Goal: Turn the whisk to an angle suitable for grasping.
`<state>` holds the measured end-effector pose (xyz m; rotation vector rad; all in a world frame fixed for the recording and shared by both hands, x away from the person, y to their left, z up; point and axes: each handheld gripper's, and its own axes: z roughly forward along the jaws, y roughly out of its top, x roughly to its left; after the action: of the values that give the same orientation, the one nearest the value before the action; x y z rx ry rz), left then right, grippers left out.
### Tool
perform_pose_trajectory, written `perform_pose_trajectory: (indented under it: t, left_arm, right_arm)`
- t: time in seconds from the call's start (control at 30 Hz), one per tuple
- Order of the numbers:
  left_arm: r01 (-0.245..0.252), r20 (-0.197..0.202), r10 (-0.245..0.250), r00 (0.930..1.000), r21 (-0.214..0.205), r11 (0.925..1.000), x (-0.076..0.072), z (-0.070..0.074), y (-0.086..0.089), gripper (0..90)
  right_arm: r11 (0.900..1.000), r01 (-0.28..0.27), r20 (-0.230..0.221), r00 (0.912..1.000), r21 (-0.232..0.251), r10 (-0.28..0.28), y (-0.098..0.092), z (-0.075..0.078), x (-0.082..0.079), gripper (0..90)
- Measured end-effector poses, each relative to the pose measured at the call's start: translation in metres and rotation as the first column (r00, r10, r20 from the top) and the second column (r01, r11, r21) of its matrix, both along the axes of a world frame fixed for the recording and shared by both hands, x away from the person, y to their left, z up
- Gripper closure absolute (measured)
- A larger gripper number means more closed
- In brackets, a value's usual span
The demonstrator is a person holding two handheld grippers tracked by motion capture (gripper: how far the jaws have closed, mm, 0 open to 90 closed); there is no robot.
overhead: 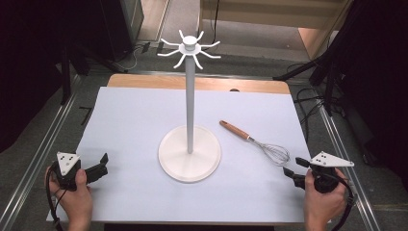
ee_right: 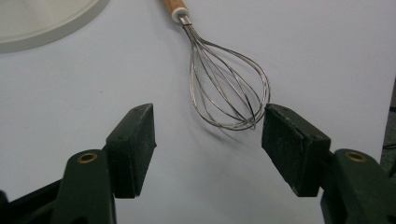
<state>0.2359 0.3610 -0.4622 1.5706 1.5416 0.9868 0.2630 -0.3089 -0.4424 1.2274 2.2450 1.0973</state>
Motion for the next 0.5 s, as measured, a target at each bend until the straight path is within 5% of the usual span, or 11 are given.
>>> perform_pose_trajectory:
  t: [0.23,0.5]
  left_arm:
    - [0.000,0.001,0.000,1.0000,0.013,0.9999,0.000,0.000,-0.001,0.0]
    - [0.000,0.001,0.000,1.0000,0.016,0.9999,0.000,0.000,-0.002,0.0]
  right_arm:
    - [0.9913,-0.081,-0.051,0.9958,-0.103,0.076,0.011,0.012,0.019,33.6]
    - [0.9765,-0.140,-0.100,0.9872,-0.164,0.124,0.022,0.021,0.037,30.9]
